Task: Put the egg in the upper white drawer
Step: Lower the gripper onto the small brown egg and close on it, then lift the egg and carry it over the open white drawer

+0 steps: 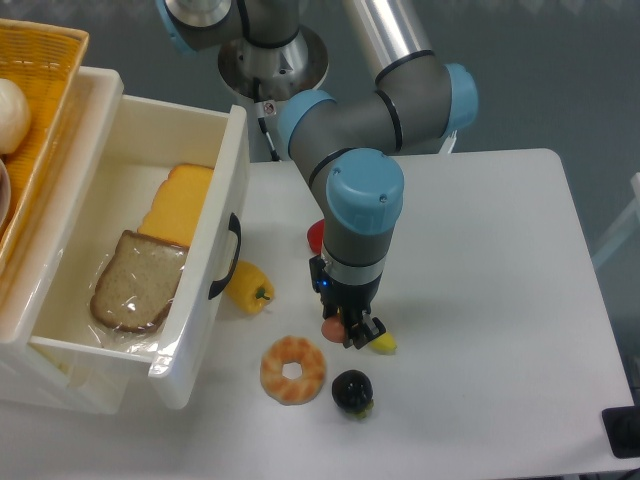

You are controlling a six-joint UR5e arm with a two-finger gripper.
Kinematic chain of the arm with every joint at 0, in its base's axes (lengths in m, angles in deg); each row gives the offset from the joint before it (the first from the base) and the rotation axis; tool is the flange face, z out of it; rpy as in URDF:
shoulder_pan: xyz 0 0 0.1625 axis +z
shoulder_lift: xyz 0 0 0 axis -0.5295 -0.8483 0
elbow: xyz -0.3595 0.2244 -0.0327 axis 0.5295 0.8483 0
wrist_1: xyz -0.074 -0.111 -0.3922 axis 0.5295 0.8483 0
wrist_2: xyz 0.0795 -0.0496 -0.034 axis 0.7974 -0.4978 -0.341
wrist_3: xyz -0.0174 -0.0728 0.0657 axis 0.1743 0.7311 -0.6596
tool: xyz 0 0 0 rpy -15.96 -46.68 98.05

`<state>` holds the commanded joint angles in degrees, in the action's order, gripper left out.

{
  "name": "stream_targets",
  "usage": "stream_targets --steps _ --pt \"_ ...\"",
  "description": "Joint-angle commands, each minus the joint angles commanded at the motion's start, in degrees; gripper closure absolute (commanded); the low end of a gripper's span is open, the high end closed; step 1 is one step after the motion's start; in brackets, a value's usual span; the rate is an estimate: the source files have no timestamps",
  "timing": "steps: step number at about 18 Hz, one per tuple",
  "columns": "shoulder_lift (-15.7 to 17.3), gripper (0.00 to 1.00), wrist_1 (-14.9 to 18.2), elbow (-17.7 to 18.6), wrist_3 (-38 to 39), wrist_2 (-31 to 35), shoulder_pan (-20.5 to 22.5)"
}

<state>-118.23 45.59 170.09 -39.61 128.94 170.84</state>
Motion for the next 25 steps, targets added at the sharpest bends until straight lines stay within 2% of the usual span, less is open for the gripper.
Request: stream_targets --steps 11,13,17,19,25 --pt "0.61 0.68 -0.18 -1.23 2.55 -0.09 0.18" --pt "2.1 0.69 -0.09 -1.41 3.77 -0.61 0.61" --pt "2.98 0.71 0.26 -0.62 4.39 -1.05 0.97" --pt "4.91 0.71 0.79 -0.44 5.36 -1.49 0.97" --pt "11.94 0.7 6.23 -0.27 5.54 -4.83 0.62"
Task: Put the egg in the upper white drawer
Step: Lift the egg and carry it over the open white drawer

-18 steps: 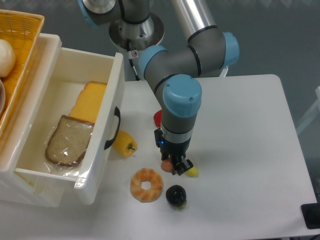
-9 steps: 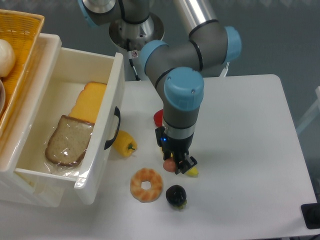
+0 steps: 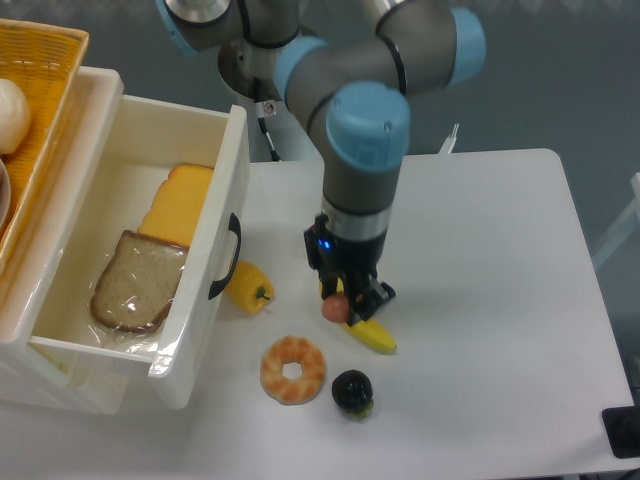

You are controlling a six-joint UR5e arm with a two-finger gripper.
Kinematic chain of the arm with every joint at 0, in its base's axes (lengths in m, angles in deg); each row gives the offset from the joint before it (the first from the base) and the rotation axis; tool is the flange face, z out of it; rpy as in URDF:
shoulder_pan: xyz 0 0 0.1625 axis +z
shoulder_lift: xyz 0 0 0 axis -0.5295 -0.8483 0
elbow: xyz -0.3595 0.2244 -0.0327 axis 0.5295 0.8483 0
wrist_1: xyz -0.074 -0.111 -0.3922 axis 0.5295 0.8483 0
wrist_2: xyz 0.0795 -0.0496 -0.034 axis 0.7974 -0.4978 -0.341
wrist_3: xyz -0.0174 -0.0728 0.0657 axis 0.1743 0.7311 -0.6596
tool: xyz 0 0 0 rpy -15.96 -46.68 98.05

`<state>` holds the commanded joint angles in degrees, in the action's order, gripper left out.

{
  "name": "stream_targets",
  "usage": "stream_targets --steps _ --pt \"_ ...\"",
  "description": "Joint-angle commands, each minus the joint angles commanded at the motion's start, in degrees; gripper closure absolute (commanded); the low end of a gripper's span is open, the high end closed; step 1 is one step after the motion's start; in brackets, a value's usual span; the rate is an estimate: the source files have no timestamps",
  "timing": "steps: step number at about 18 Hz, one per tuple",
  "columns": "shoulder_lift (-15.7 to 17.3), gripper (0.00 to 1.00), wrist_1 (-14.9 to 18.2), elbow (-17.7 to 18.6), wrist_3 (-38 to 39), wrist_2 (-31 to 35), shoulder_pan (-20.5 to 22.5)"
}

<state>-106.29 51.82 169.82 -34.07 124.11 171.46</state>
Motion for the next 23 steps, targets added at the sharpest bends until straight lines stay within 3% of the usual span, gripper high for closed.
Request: stream_targets --steps 5,10,20,23 --pt "5.89 0.7 1.85 1.23 0.44 -6.24 -0.09" --pt "11.08 0.7 3.87 3.07 0.44 -7.48 -1.31" --pt "11.0 0.7 5.81 4.22 -0.26 -7.21 -11.06" --pt "10.39 0.7 5.89 4.75 -1.31 -6.86 -11.95"
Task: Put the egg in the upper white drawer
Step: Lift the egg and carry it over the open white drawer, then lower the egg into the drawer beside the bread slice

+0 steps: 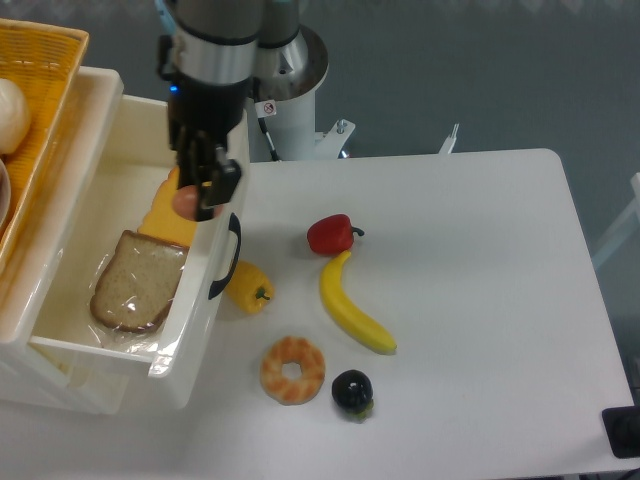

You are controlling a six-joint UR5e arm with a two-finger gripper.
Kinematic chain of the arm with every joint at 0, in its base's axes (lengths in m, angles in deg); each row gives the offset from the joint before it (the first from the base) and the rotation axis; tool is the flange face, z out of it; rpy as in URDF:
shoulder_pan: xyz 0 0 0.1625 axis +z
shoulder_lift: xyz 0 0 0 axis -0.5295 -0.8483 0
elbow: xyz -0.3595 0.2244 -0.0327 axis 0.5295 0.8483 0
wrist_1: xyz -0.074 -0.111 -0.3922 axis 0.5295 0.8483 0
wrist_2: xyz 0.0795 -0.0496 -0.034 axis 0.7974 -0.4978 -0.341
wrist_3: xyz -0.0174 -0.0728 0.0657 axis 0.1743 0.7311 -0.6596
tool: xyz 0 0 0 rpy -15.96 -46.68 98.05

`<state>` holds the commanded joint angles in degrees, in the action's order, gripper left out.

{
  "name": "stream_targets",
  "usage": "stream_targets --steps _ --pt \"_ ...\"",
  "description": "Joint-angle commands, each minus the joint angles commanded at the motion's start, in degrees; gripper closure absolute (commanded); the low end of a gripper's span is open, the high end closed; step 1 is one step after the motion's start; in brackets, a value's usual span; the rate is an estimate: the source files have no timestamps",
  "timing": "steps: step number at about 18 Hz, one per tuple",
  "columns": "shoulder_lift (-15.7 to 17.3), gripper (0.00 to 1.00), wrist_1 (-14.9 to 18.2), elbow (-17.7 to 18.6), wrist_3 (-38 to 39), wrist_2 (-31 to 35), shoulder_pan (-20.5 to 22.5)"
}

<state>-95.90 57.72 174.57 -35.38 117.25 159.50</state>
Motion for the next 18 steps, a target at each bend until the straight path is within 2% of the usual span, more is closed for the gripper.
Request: stream_targets --steps 6,9,13,18 --pt "-1.23 0.7 1.05 0.88 -5.54 0.17 -2.64" --pt "-1.94 0.7 1.67 1.32 -8.97 2.63 -3.42" --pt "-3.34 0.7 2.81 1.58 -10.55 6.85 -6.06" --pt "-4.57 0.7 2.81 1.85 -11.08 7.03 -6.94"
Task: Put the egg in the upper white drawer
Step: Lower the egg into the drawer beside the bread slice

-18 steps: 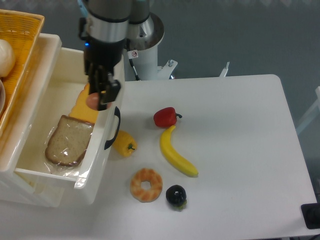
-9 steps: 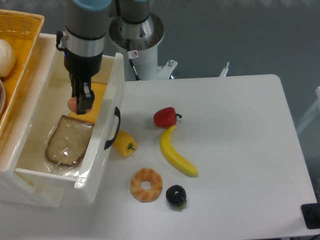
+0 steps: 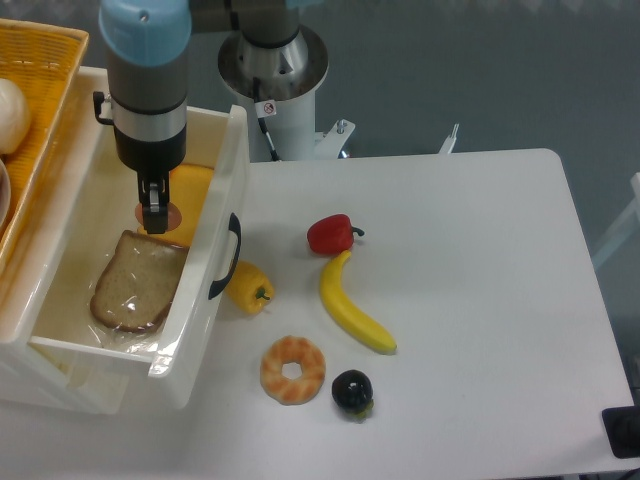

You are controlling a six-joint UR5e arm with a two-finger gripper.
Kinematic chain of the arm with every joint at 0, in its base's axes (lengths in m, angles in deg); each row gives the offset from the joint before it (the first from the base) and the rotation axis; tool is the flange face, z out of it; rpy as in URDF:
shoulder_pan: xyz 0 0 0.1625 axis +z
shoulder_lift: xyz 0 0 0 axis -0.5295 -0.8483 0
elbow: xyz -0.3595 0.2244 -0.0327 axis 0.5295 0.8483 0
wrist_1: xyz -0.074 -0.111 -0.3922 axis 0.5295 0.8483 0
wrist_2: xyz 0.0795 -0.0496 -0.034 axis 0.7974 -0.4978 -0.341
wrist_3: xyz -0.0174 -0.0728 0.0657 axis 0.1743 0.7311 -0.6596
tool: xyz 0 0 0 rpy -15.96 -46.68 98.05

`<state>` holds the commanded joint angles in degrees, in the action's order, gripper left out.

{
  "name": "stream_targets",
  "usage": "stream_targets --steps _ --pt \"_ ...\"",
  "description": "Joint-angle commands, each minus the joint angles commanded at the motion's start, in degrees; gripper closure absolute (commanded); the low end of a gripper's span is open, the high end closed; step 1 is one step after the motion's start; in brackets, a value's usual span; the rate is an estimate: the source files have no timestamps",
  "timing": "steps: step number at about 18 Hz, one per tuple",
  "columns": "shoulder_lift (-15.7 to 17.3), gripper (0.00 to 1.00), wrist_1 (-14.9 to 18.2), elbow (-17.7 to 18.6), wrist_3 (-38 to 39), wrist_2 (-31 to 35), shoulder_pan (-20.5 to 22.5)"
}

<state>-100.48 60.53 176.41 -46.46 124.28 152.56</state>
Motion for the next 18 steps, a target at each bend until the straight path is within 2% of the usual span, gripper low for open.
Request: stream_targets --steps 6,18 --pt "-0.79 0.7 -0.09 1.75 -0.27 -0.09 -0.53" --pt "-2.55 0.69 -0.09 1.85 -0.53 -0.09 -1.76"
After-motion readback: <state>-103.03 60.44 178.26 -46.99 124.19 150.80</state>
